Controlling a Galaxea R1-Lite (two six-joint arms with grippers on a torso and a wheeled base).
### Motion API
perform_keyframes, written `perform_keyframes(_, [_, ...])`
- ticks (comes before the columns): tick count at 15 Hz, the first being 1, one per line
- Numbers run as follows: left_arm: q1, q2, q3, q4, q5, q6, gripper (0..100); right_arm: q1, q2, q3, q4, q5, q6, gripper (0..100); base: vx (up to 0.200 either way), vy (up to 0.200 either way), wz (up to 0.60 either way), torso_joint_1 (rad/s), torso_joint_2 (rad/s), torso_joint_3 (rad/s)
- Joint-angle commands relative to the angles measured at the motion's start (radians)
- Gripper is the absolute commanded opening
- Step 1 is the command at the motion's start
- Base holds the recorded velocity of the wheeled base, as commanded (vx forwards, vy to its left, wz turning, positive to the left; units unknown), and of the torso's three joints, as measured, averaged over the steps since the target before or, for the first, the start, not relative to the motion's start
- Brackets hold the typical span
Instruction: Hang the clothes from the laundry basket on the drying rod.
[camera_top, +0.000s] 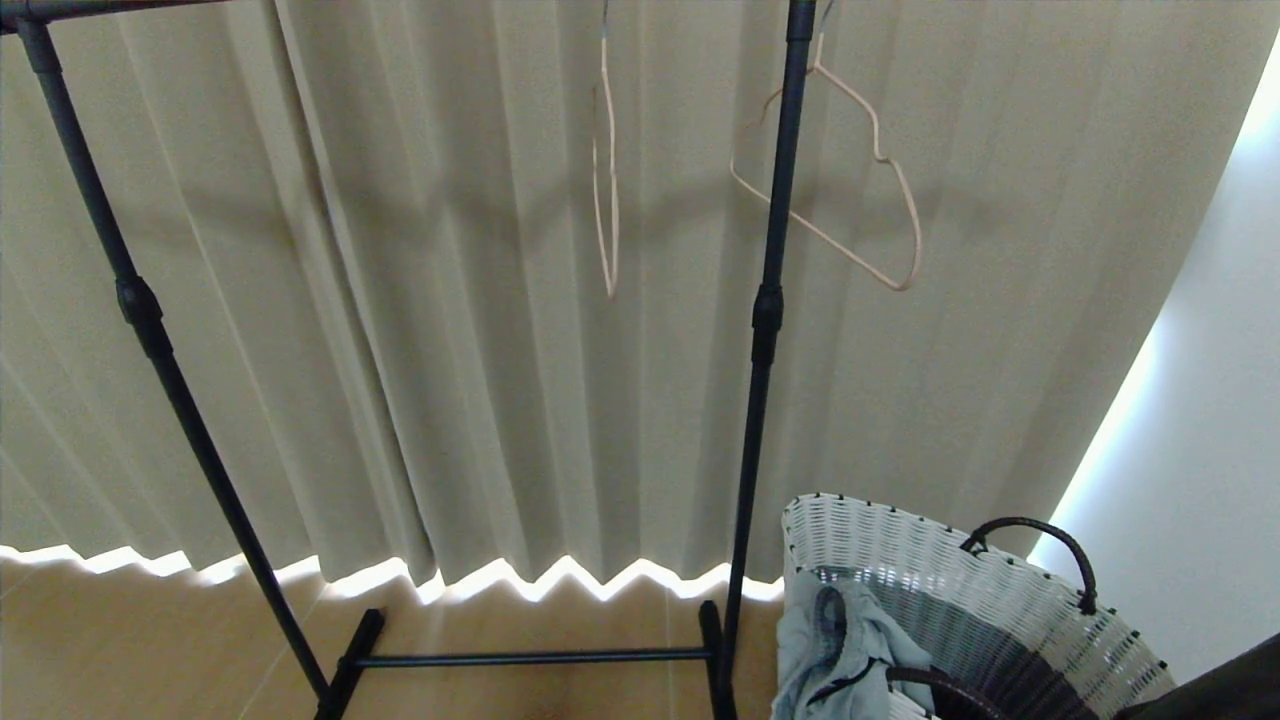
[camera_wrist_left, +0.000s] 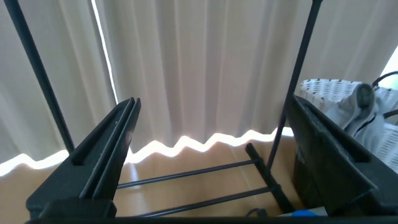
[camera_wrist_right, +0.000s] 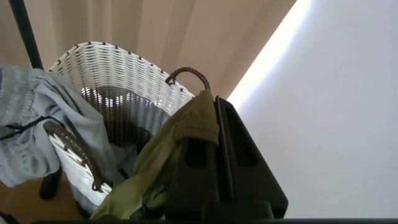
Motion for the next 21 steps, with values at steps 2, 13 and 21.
perform_keyframes(2, [0.000, 0.000, 0.002, 0.000, 0.000, 0.021, 100, 0.002, -0.002, 0.003, 0.001, 0.000, -0.001, 0, 0.000, 0.000, 0.00, 0.000, 0.00, 0.000])
perform_keyframes(13, [0.000, 0.000, 0.001, 0.000, 0.000, 0.022, 100, 0.008, 0.006, 0.005, 0.032, 0.000, -0.001, 0, -0.127, 0.000, 0.00, 0.002, 0.00, 0.002])
perform_keyframes(21, [0.000, 0.000, 0.002, -0.002, 0.000, 0.022, 100, 0.008, 0.000, 0.003, 0.065, 0.039, -0.001, 0, 0.000, 0.100, 0.00, 0.002, 0.00, 0.001])
